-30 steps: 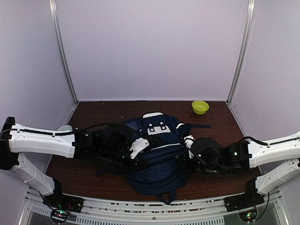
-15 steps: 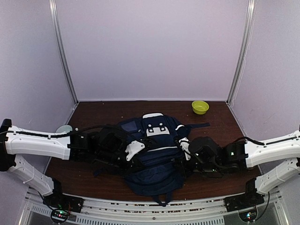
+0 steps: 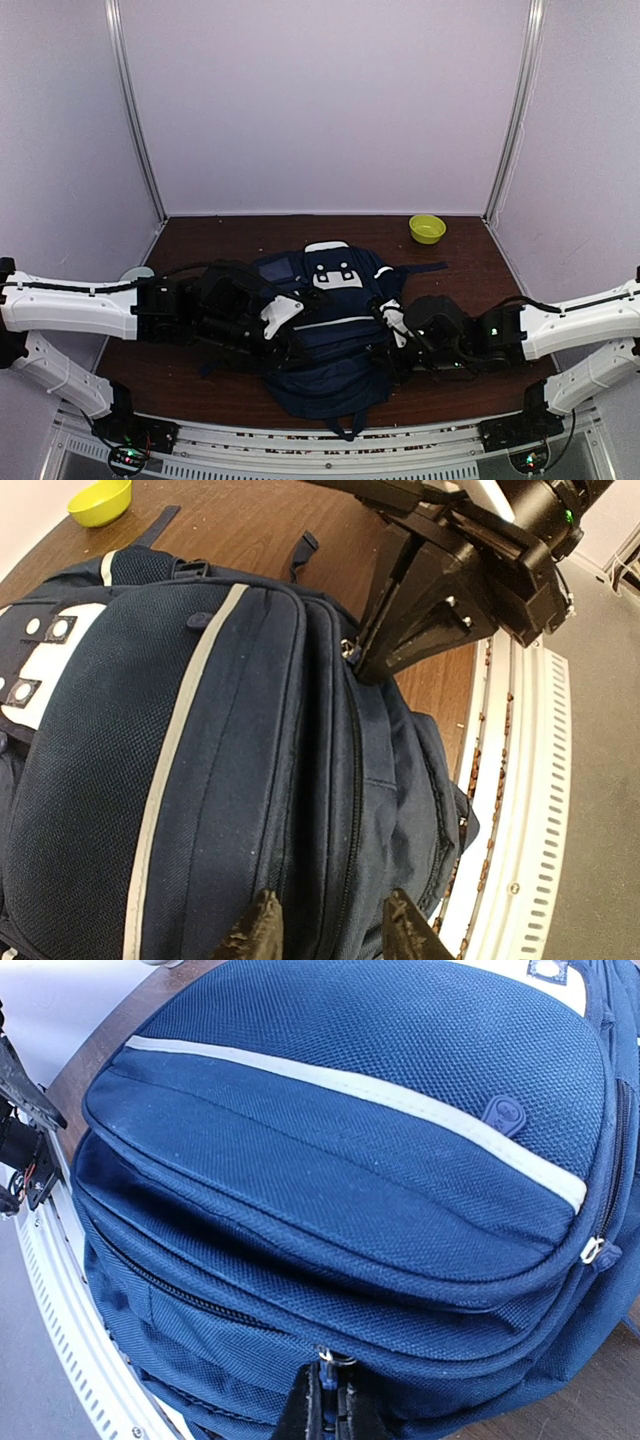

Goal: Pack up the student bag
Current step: Zip the student bag into the second largest pocket of the bag, then reset both arms

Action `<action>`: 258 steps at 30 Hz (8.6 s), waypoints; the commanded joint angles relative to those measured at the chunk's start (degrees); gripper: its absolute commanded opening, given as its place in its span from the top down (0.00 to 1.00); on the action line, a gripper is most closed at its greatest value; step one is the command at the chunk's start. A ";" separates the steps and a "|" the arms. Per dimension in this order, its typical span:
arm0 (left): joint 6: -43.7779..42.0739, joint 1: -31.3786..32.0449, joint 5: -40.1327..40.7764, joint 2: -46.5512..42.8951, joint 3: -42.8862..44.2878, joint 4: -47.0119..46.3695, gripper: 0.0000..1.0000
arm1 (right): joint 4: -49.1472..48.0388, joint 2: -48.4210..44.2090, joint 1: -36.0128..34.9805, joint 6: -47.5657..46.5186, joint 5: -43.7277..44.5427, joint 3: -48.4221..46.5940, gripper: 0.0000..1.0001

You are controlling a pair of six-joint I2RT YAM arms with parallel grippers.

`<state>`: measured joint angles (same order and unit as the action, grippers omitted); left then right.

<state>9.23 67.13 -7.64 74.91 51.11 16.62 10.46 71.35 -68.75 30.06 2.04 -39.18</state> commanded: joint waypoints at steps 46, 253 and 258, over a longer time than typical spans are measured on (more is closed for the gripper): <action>-4.67 5.99 9.53 10.01 7.01 -4.15 0.41 | -7.28 0.98 -5.82 -1.01 0.17 -2.48 1.00; -10.78 -65.44 27.84 7.48 -33.68 -79.10 0.02 | -69.93 5.80 64.77 -29.34 3.25 24.18 0.00; -10.47 -65.41 28.11 6.93 -33.77 -78.15 0.02 | -71.21 6.06 64.80 -29.32 3.96 24.37 0.00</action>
<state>-2.24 2.24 22.24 81.82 17.34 -57.63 -58.19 77.62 -4.36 0.34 7.46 -15.07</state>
